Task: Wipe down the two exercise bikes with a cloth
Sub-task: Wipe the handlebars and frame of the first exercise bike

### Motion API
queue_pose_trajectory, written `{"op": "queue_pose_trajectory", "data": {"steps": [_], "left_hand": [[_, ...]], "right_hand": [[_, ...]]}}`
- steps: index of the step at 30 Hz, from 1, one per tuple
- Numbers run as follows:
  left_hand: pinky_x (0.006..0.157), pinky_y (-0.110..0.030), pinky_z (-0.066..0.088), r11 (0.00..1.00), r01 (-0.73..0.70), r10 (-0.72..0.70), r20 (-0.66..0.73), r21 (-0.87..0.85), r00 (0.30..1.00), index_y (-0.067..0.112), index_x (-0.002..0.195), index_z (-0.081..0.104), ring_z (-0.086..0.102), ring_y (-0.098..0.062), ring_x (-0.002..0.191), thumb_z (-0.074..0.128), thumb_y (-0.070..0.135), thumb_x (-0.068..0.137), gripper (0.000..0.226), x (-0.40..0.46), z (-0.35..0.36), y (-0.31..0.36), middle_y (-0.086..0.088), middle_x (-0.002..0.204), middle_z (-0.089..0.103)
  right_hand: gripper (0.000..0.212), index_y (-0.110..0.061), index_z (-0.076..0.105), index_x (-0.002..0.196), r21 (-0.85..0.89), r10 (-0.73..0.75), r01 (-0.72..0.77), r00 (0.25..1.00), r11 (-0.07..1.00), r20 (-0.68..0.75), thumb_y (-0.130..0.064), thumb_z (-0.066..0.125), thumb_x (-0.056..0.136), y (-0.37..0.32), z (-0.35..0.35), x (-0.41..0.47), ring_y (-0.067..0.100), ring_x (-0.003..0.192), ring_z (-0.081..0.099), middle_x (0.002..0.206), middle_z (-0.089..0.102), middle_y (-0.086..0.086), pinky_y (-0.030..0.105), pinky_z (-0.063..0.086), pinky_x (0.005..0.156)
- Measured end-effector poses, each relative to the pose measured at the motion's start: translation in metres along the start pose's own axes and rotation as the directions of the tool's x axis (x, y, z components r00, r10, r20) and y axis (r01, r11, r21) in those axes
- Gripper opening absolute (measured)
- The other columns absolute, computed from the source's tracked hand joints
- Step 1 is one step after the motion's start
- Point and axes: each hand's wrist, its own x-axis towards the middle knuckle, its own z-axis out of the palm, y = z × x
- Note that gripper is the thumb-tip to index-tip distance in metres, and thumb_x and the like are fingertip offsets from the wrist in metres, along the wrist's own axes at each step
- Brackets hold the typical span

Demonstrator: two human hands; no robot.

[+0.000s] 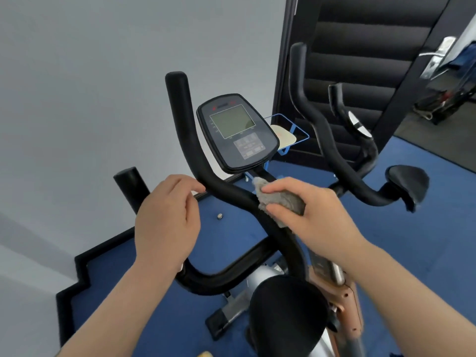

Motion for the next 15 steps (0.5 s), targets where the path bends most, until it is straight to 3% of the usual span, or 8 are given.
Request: {"op": "queue_pose_trajectory", "data": {"steps": [5,8,11,15], "left_hand": [[0.062,-0.013,0.035,1.0,0.022,-0.022,-0.02,-0.022,1.0,0.021,0.096,0.066,0.051,-0.003,0.083,0.047,0.0,0.091,0.029,0.0,-0.001,0.001,0.013,0.103,0.062],[0.062,-0.015,0.036,1.0,0.017,-0.018,-0.026,-0.014,1.0,0.02,0.096,0.067,0.051,-0.005,0.079,0.048,-0.001,0.09,0.028,-0.001,0.001,0.001,0.013,0.101,0.063],[0.062,-0.022,0.04,1.0,0.005,-0.005,-0.02,-0.012,1.0,0.019,0.095,0.067,0.054,-0.007,0.081,0.048,-0.001,0.089,0.028,0.0,0.001,0.001,0.012,0.101,0.064],[0.069,-0.011,0.039,0.995,0.01,-0.016,-0.058,-0.103,0.998,0.019,0.096,0.068,0.056,-0.003,0.089,0.045,-0.002,0.09,0.031,0.0,-0.004,0.003,0.013,0.103,0.063]], "right_hand": [[0.026,-0.027,0.07,0.106,-0.054,-0.181,0.182,0.983,0.982,0.031,-0.026,0.076,0.081,-0.003,0.024,-0.011,0.008,0.105,0.049,0.107,0.056,-0.013,0.018,0.038,0.092],[0.023,-0.032,0.071,0.101,-0.036,-0.164,0.167,0.984,0.985,0.077,-0.033,0.076,0.078,0.011,0.006,-0.019,0.005,0.097,0.052,0.1,0.05,-0.015,0.02,0.044,0.086],[0.024,-0.03,0.07,0.104,-0.027,-0.223,0.224,0.975,0.974,0.019,-0.035,0.072,0.08,-0.002,0.011,0.007,0.006,0.096,0.053,0.099,0.05,-0.013,0.023,0.045,0.085],[0.032,-0.026,0.068,0.112,0.003,-0.237,0.237,0.971,0.972,0.025,-0.015,0.074,0.082,-0.009,0.025,0.007,0.014,0.103,0.051,0.107,0.054,-0.009,0.03,0.042,0.093]]}}
